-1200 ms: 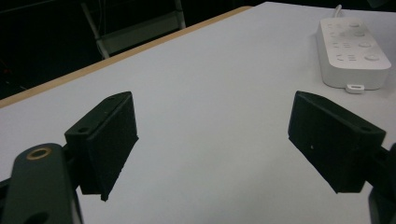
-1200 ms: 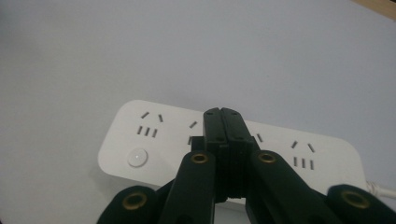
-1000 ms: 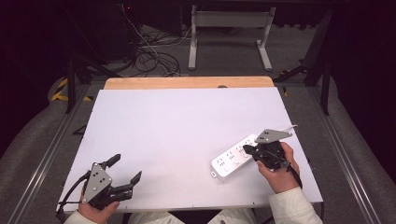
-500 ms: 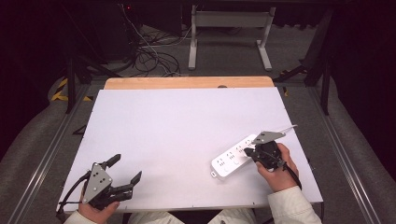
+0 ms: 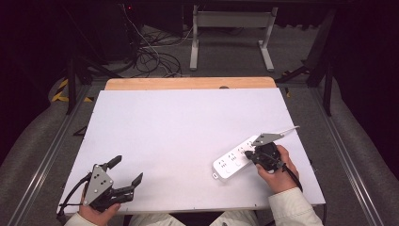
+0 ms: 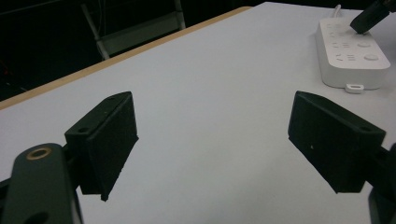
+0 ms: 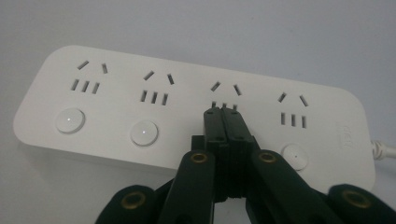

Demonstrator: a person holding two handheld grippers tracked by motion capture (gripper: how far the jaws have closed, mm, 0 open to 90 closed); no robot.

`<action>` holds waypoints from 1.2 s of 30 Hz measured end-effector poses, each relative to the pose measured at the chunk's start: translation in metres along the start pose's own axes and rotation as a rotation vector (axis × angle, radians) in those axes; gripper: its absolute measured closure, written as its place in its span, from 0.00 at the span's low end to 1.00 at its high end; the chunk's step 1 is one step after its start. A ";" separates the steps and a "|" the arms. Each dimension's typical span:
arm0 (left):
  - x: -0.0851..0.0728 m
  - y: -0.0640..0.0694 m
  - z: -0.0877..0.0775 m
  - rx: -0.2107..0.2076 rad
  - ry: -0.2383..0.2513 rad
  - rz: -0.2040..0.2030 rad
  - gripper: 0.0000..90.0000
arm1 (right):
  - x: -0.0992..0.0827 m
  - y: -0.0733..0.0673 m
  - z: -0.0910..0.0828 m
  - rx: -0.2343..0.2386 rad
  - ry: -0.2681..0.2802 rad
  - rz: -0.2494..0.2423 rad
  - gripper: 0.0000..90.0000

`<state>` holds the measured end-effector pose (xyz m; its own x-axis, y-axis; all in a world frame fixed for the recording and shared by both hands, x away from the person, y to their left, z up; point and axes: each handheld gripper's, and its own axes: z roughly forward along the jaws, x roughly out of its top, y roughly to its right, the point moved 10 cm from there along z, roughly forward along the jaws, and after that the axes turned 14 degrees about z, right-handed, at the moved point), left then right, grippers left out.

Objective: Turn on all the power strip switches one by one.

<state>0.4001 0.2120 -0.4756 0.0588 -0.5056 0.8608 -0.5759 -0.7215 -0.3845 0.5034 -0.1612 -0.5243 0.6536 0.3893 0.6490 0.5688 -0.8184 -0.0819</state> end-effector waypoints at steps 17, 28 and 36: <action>0.000 0.000 -0.001 -0.001 0.002 0.002 0.18 | -0.002 0.002 0.003 0.070 -0.007 0.069 1.00; 0.000 0.001 0.000 -0.001 0.003 -0.007 0.18 | -0.002 0.000 0.005 0.014 -0.038 0.064 1.00; -0.001 0.000 0.001 0.000 -0.001 -0.013 0.18 | 0.025 -0.005 -0.032 0.078 0.183 0.046 1.00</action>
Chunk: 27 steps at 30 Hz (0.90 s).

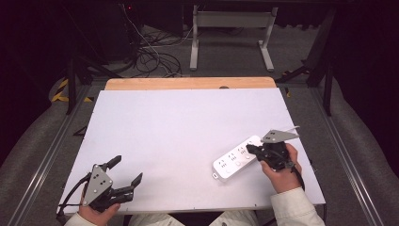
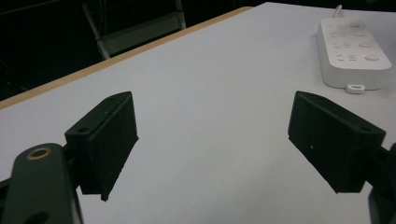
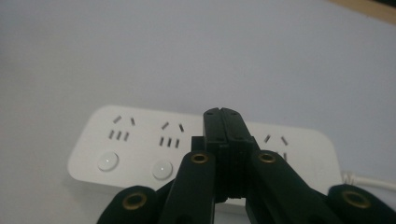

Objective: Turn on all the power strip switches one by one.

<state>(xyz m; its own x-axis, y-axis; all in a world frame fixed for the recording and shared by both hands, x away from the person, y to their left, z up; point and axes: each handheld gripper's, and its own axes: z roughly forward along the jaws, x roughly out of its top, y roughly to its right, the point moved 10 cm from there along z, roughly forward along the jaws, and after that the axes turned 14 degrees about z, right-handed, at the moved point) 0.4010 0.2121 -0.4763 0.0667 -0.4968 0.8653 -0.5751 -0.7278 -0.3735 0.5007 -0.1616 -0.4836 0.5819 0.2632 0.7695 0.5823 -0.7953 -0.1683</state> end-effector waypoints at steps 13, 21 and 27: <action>0.000 0.000 0.000 -0.002 0.000 0.000 0.18 | -0.006 0.019 -0.001 -0.083 -0.037 -0.013 1.00; 0.000 0.000 0.000 -0.001 0.002 0.001 0.18 | -0.018 0.043 0.007 -0.141 -0.076 0.020 1.00; 0.000 0.000 0.000 0.001 0.002 0.006 0.18 | -0.021 0.047 0.014 -0.146 -0.090 0.020 1.00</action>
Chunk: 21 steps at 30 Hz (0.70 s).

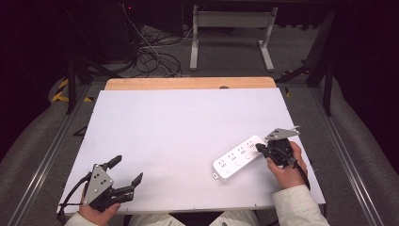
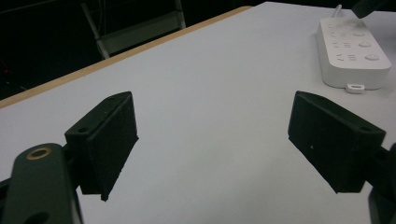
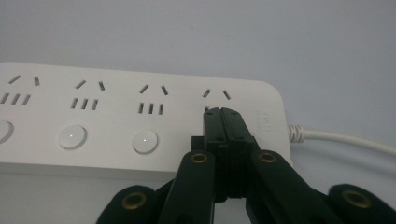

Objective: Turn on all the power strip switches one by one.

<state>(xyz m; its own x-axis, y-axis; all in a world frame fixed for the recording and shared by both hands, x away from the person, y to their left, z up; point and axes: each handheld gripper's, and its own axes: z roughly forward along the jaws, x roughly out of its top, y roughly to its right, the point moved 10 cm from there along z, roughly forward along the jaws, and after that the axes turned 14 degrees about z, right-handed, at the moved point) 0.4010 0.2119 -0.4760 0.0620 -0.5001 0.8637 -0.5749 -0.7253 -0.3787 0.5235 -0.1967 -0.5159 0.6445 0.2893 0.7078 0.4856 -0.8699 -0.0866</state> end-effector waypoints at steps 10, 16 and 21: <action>0.000 0.000 0.000 0.000 0.001 0.000 0.18 | -0.003 0.001 0.008 0.001 -0.025 -0.002 1.00; 0.000 0.001 0.000 -0.004 -0.002 -0.001 0.18 | -0.004 0.002 0.009 0.012 -0.038 0.024 1.00; 0.000 0.001 0.000 -0.001 0.001 0.000 0.18 | -0.004 0.002 0.010 0.015 -0.041 0.025 1.00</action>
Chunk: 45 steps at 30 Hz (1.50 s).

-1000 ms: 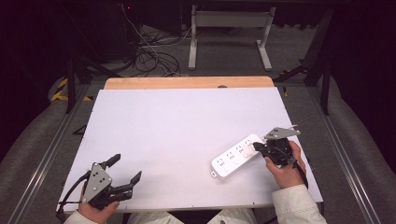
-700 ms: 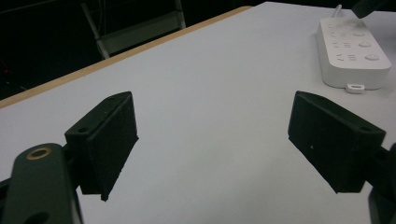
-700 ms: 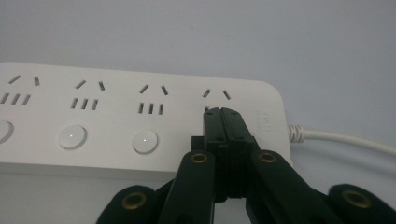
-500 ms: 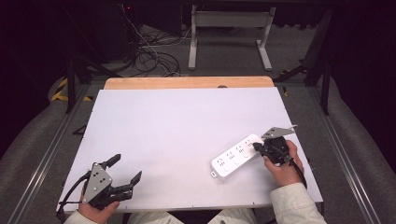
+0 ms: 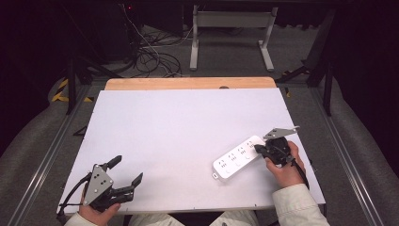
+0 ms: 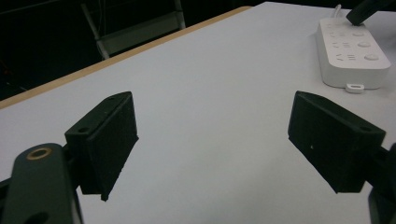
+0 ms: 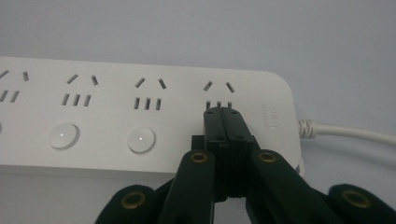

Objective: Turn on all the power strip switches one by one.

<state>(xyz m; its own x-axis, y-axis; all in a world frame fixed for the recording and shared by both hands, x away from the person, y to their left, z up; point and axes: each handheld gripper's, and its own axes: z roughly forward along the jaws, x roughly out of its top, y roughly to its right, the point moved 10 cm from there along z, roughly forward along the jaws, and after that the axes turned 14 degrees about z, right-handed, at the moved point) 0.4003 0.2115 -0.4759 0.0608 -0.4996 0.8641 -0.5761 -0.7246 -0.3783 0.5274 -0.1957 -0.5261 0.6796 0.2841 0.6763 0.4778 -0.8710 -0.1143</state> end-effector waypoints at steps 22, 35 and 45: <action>0.000 -0.001 0.000 0.002 -0.002 -0.002 0.18 | 0.018 -0.014 -0.024 0.031 0.156 -0.010 1.00; 0.000 -0.001 -0.001 0.003 0.003 -0.006 0.18 | 0.027 -0.019 -0.053 0.067 0.240 -0.016 0.81; 0.001 -0.001 -0.001 0.005 0.004 -0.006 0.18 | 0.030 -0.032 -0.066 0.090 0.285 -0.093 0.53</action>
<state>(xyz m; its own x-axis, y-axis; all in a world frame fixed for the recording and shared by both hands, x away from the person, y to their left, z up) 0.3997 0.2126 -0.4745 0.0609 -0.4928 0.8680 -0.5717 -0.7301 -0.3744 0.4954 -0.1858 -0.4538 0.4531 0.2256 0.8624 0.5862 -0.8042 -0.0976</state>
